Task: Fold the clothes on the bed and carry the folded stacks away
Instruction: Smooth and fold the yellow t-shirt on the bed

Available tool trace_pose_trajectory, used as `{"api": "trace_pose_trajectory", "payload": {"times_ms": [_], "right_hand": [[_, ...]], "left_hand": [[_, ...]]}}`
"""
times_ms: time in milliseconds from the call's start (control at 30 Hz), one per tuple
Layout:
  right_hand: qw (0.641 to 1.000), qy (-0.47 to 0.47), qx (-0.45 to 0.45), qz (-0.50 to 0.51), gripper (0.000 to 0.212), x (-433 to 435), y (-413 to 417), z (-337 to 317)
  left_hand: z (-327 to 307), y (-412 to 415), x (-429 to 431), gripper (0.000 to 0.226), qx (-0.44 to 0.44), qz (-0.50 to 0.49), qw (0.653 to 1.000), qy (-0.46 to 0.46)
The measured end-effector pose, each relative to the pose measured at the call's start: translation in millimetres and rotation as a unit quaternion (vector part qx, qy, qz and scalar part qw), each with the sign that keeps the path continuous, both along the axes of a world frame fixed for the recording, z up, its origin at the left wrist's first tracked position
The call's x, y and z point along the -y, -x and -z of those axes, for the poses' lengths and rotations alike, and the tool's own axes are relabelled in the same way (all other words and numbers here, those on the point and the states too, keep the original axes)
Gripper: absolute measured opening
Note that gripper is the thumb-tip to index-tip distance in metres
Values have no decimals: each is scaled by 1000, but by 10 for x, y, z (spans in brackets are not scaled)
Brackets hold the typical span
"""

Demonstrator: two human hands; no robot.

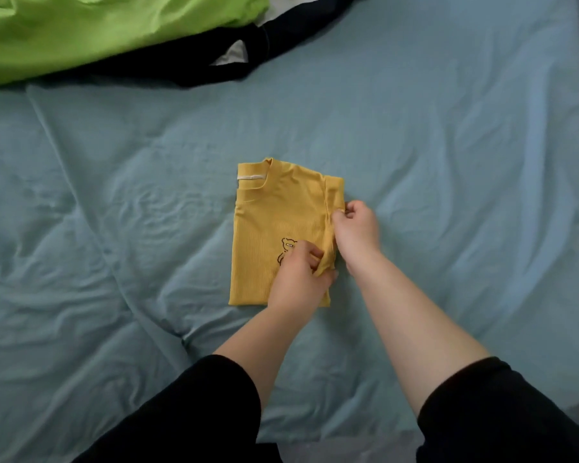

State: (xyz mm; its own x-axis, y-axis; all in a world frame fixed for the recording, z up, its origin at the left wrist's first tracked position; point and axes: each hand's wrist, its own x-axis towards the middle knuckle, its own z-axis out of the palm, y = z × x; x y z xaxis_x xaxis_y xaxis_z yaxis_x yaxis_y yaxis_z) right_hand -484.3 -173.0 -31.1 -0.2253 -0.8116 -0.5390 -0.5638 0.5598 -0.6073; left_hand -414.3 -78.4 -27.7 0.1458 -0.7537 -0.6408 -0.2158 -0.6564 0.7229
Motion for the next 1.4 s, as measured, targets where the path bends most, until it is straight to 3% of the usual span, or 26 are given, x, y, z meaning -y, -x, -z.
{"api": "trace_pose_trajectory", "payload": {"times_ms": [100, 167, 200, 267, 367, 467, 600, 733, 800, 833, 900, 933, 967, 1033, 1167, 1300, 1400], "right_hand": [[987, 113, -102, -55, 29, -70, 37, -33], [943, 256, -151, -150, 29, -152, 10, -79], [919, 293, -161, -212, 31, -181, -19, -71], [877, 271, -186, -351, 42, -204, -66, 13], [848, 136, -237, -453, 55, -116, -11, 213], [850, 98, -263, -447, 58, -54, 22, 341], [829, 197, -280, -442, 61, -401, 35, 224], [797, 120, -273, -525, 65, -910, 355, 188], [839, 118, -240, -474, 73, -1002, 415, 141], [886, 133, -197, -398, 76, -1007, 408, 99], [976, 120, -77, -164, 67, -911, 388, 30], [995, 81, -23, -57, 56, -827, 372, 29], [999, 27, 14, 14, 46, -725, 339, 44], [997, -31, 34, 60, 34, -513, 243, 96], [993, -48, 61, 93, 27, -299, 108, 218], [994, -3, 93, 63, 22, -400, 148, 161], [995, 37, 64, 68, 22, -486, 332, 16]], "left_hand": [[-31, -171, 18, 25, -7, 21, 999, 37], [-65, -446, 69, 14, 127, 34, 982, 135], [-66, -609, 123, 20, 205, 45, 960, 186], [-16, -889, 283, 39, 322, 138, 909, 224], [174, -1107, 488, 64, 413, 355, 831, 115], [306, -1226, 572, 67, 400, 414, 814, 77], [253, -1192, 314, 73, 440, 388, 798, 138], [221, -1187, -126, 94, 425, 510, 743, 84], [157, -1180, -167, 104, 412, 485, 765, 98], [110, -1153, -166, 108, 399, 431, 801, 118], [35, -1085, -119, 109, 328, 230, 911, 98], [13, -1068, -64, 103, 246, 102, 962, 52], [19, -1063, 11, 94, 161, -6, 987, 8], [80, -1047, 181, 71, 101, -94, 990, -40], [162, -954, 418, 26, 146, -103, 984, -7], [58, -768, 489, 17, 96, -121, 987, 52], [-77, -591, 506, 12, 77, -111, 987, 84]]}}
